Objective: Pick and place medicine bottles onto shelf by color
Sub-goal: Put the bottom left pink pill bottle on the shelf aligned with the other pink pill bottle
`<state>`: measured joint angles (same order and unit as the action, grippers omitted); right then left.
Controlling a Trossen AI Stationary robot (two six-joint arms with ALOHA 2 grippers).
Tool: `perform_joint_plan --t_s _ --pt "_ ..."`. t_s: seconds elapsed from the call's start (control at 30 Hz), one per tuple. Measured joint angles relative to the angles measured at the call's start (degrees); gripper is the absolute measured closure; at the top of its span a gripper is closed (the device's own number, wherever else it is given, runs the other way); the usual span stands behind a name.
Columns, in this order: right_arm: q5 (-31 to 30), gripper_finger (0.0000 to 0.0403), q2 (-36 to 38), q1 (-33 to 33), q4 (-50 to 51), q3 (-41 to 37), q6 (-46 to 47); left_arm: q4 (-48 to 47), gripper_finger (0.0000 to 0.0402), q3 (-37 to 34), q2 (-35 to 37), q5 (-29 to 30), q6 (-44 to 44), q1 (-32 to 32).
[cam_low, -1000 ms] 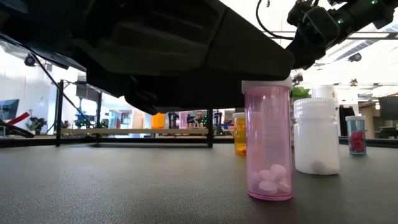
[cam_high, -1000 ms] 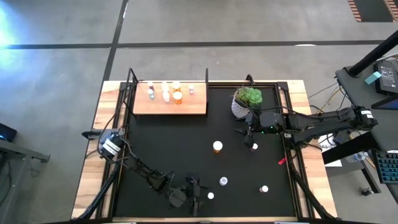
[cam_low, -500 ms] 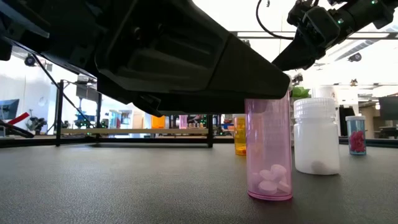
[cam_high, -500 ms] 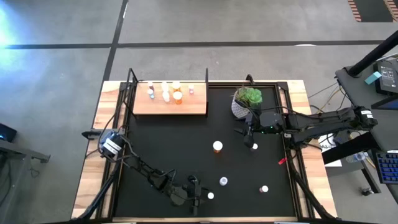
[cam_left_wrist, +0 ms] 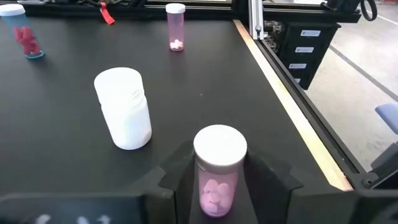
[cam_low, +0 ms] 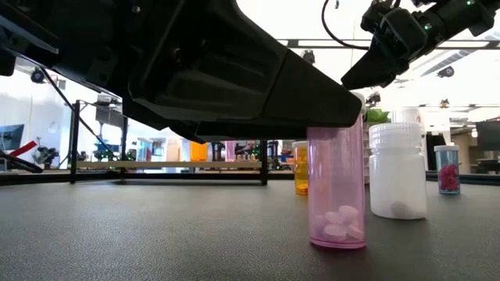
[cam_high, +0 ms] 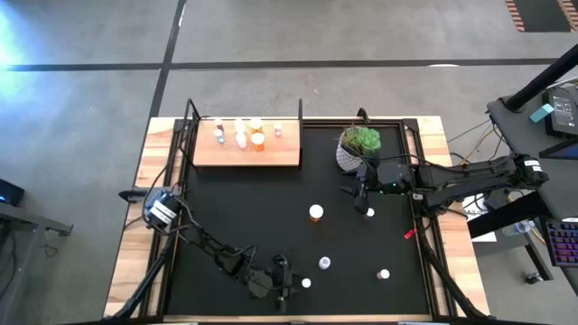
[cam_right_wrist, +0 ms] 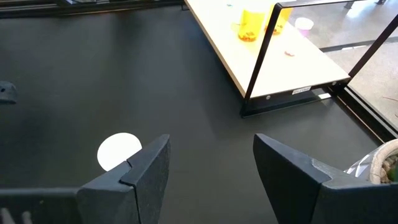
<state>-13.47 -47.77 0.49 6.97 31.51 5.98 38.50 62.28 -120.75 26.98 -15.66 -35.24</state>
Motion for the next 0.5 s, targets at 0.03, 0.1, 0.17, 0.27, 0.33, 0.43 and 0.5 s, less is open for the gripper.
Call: perform_joint_plan --t_s 0.03,0.1,0.17,0.27,0.33,0.43,0.5 --pt "0.01 0.0181 0.00 -0.01 0.00 0.00 0.00 0.02 0.0297 0.00 0.00 0.00 0.00 0.00" --pt "0.01 0.0181 0.00 0.00 -0.01 0.00 0.00 0.02 0.0298 0.00 0.00 0.00 0.00 0.00" --pt "-0.01 0.0181 0.00 -0.02 -0.01 0.00 0.00 0.04 0.0299 0.00 0.00 0.00 -0.03 0.00" --pt "0.01 0.0181 0.00 -0.01 -0.01 0.00 0.00 0.02 0.0299 0.00 0.22 0.20 -0.04 0.00" --pt "0.00 0.0181 0.00 -0.01 -0.01 -0.01 0.00 0.06 0.0300 -0.02 0.82 1.00 0.00 0.02" --pt "0.01 0.0181 0.00 -0.02 0.01 0.00 0.00 -1.03 0.0300 -0.16 2.69 5.43 1.61 0.01" --pt "0.01 0.0181 0.00 0.00 0.01 0.00 0.00 -3.97 0.0300 -0.42 5.03 9.59 2.75 0.08"
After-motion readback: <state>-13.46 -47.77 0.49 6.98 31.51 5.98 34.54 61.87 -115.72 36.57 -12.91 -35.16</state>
